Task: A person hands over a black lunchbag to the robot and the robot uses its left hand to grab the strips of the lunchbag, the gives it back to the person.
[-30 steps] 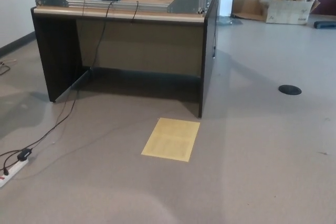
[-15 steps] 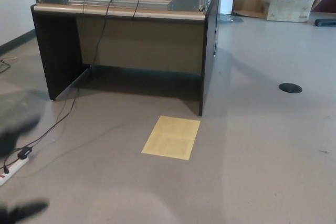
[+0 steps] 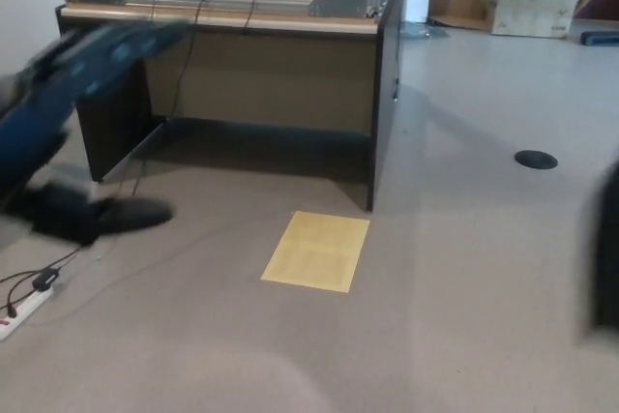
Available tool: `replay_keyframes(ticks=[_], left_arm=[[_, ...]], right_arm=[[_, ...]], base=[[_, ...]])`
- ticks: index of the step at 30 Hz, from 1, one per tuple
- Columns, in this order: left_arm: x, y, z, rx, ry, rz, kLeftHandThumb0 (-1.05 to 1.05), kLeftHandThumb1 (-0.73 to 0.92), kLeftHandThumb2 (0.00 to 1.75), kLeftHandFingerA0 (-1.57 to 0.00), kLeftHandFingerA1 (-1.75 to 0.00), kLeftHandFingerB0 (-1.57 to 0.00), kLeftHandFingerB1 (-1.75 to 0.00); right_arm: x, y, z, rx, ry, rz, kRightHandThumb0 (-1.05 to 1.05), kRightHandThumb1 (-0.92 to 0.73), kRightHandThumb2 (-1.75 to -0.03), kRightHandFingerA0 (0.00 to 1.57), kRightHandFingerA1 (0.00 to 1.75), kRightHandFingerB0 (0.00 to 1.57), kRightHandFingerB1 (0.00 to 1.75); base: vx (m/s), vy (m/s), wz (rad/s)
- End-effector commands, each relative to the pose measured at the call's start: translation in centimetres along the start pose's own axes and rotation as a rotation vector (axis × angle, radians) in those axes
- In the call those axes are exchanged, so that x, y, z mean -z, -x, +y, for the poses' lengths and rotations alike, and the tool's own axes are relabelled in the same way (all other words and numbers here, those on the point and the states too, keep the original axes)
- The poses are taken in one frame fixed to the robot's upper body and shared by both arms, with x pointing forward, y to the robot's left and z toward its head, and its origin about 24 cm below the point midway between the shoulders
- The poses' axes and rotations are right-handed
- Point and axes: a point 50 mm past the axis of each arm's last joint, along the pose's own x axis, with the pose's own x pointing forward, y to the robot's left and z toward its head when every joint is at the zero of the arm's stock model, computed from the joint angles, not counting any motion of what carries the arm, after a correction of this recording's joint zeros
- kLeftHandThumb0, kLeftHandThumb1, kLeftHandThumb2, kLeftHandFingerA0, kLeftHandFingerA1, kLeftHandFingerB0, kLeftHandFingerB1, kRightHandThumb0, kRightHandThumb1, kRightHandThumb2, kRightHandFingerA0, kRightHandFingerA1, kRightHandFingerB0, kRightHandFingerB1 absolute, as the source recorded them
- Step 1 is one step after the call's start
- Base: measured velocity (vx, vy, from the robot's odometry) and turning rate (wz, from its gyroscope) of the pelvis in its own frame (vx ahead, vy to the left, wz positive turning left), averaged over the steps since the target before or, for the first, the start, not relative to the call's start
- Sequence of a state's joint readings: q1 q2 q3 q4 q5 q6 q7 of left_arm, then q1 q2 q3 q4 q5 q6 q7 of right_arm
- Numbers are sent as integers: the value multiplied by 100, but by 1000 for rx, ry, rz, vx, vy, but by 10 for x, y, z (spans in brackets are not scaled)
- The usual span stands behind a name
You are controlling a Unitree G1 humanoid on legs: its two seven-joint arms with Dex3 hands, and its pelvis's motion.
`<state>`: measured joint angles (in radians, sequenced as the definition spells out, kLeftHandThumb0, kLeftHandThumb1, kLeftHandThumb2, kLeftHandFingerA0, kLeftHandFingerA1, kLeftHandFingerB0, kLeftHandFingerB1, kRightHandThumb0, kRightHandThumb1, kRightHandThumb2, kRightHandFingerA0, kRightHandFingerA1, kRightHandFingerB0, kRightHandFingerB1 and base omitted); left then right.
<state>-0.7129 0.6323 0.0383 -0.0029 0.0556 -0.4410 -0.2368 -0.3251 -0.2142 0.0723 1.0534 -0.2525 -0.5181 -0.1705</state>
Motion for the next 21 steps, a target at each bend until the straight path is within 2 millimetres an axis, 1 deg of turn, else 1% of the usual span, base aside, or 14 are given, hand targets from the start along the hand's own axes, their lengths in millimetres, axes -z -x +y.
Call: replay_keyframes(ticks=[1,2,3,4,5,6,8,9,10,12,14,17,18,21], left_arm=[[-10,-32,-4,50,12,-12,-52,36,70,-6,-20,-13,-24],[-13,-37,-5,50,5,-16,-55,38,70,-9,-21,-14,-22],[-16,-44,-8,55,-4,-16,-50,35,72,-5,-25,-11,-26],[-18,-48,-10,57,-2,-18,-53,35,61,-8,-24,-10,-23],[-20,-53,-12,62,-4,-22,-55,36,61,-8,-23,-11,-23],[-21,-56,-15,65,-14,-26,-51,34,74,-2,-29,-8,-29],[-24,-64,-20,76,-20,-31,-54,37,73,-6,-24,-11,-24],[-25,-67,-25,86,-22,-28,-61,42,73,-11,-18,-14,-18],[-27,-71,-30,92,-25,-27,-61,42,74,-11,-24,-11,-22],[-31,-77,-36,107,-6,-26,-63,43,73,-12,-17,-13,-20],[-35,-84,-41,118,2,-35,-58,38,75,-5,-24,-11,-25],[-42,-94,-45,120,8,-63,-61,40,77,-6,-23,-11,-24],[-45,-97,-47,121,15,-75,-64,42,78,-8,-20,-11,-21],[-51,-98,-48,123,31,-84,-65,43,79,-8,-20,-11,-21]], right_arm=[[-3,-2,-7,18,-3,-24,-63,-58,-96,38,57,26,48],[-4,-3,-7,18,1,-23,-63,-58,-96,38,57,25,48],[-4,-4,-6,6,2,-21,-63,-58,-96,38,57,24,48],[-5,-4,-5,3,-2,-23,-62,-57,-95,38,57,25,48],[-5,-4,-4,-2,-5,-25,-63,-58,-95,37,57,25,48],[-5,-4,-4,-5,-7,-25,-64,-57,-95,38,57,26,48],[-4,-3,-3,-5,-14,-24,-64,-57,-94,38,57,26,48],[-2,-1,-2,-8,-5,-22,-63,-57,-95,39,57,26,48],[-1,0,-1,-16,-4,-26,-65,-58,-94,38,57,27,49],[-2,-1,-2,-11,-1,-25,-64,-57,-94,39,57,27,49],[-3,-3,-2,-8,-6,-21,-63,-56,-93,38,56,27,48],[-6,-6,-4,-10,-4,-23,-64,-57,-93,37,55,27,48],[-7,-7,-4,-7,-4,-25,-64,-57,-93,38,55,28,48],[-8,-7,-5,-1,-12,-34,-61,-55,-92,39,57,28,49]], base=[[0,0,0],[0,0,0],[0,0,0],[0,0,0],[0,0,0],[0,0,0],[0,0,0],[0,0,0],[0,0,0],[0,0,0],[0,0,0],[0,0,0],[0,0,0],[0,0,0]])
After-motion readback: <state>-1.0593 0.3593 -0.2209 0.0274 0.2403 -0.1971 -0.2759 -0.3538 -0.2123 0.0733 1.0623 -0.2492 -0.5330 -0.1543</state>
